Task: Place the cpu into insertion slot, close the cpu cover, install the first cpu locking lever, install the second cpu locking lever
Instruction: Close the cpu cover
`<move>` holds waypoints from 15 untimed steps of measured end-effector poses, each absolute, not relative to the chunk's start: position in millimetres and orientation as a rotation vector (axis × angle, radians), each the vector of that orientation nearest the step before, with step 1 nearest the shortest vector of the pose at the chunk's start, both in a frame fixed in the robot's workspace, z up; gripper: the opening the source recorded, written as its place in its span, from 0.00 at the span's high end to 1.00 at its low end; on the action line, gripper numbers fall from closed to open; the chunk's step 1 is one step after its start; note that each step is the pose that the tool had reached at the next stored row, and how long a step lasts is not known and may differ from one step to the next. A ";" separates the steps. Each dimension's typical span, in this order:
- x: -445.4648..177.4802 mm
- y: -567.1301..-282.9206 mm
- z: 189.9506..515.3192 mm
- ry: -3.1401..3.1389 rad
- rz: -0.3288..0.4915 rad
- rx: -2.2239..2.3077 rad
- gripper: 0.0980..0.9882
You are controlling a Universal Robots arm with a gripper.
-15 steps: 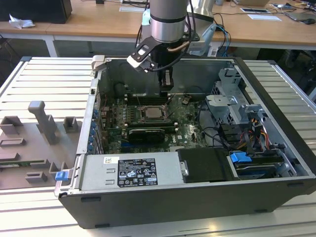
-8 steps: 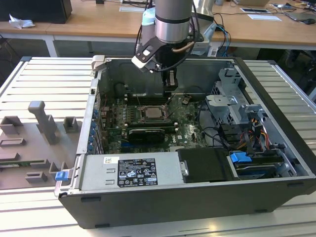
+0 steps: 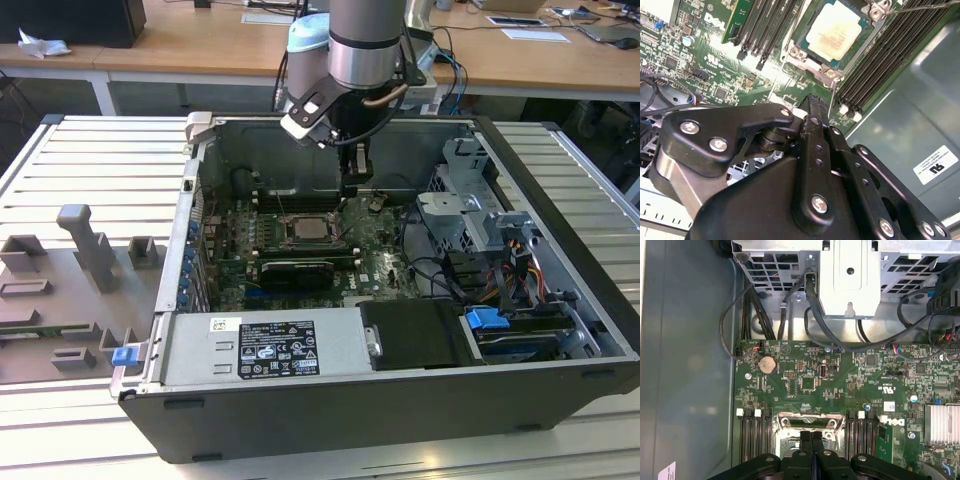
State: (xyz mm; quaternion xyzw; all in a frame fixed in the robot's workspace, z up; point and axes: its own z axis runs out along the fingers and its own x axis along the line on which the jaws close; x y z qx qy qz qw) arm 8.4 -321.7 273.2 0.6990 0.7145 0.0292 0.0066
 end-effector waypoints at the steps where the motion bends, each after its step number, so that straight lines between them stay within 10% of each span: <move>1: 9.0 -321.7 273.2 2.235 0.091 2.187 0.99; 15: 32.8 -321.7 270.4 2.249 0.091 2.174 0.99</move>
